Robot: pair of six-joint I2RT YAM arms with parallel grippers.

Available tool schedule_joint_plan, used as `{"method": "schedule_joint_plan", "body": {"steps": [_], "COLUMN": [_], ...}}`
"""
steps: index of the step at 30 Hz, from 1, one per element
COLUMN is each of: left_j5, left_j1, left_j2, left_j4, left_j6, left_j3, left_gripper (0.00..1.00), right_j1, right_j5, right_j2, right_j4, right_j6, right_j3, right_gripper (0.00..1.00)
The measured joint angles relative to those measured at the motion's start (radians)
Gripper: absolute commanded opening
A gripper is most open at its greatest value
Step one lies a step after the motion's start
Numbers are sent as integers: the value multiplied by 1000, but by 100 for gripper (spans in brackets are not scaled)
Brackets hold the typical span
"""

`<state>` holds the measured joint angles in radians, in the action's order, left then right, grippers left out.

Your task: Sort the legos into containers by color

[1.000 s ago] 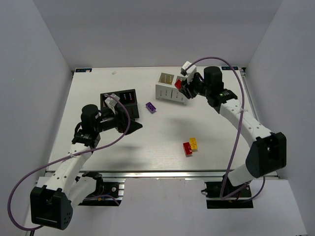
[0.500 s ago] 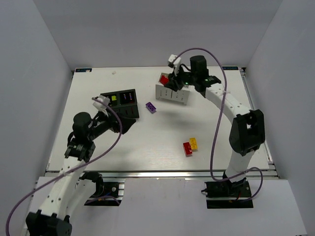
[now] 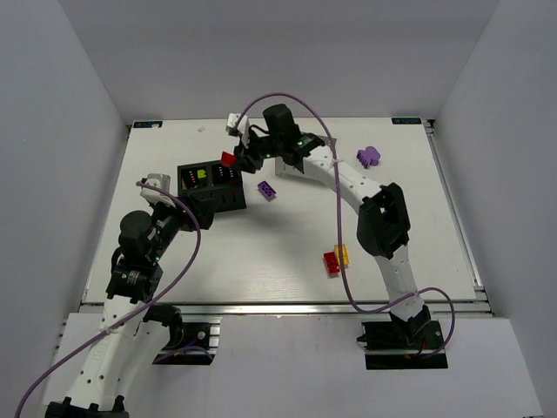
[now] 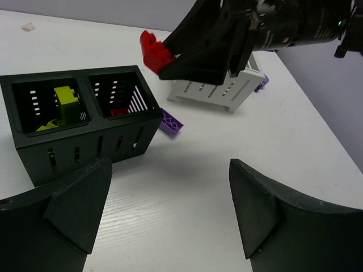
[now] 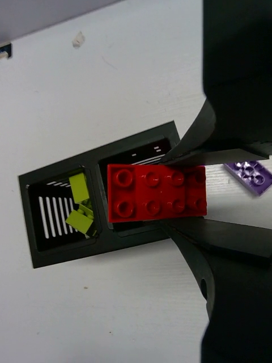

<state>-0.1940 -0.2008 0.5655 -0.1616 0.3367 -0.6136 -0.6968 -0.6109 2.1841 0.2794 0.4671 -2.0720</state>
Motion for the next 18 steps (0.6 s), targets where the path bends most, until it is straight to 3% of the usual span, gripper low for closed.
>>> {"method": "schedule_joint_plan", "body": {"steps": [5,9,12,13,18], "left_j5": [15,14,11,10,-4], "left_j1": [0,0,0,0,0], "left_j2": [0,2,3,3,3], "left_j4": [-11,-11,-12,-12,-11], "left_j6": [0,-1,-3,-4,-5], "left_j3": [0,0,0,0,0], "left_gripper": [94,94,94,94,95], "right_j1": [-38,-57,-73,-78,-90], "right_j5": [47,80,101,112,143], "right_j2": [82,117,126,127,128], "right_j4": [-13,-34,-47,-53,-77], "right_j6": [-23,-39,-41,-41,-43], "right_j3": [-34,-52,-54,-54,-54], "right_gripper": [4,15,40,53,66]}}
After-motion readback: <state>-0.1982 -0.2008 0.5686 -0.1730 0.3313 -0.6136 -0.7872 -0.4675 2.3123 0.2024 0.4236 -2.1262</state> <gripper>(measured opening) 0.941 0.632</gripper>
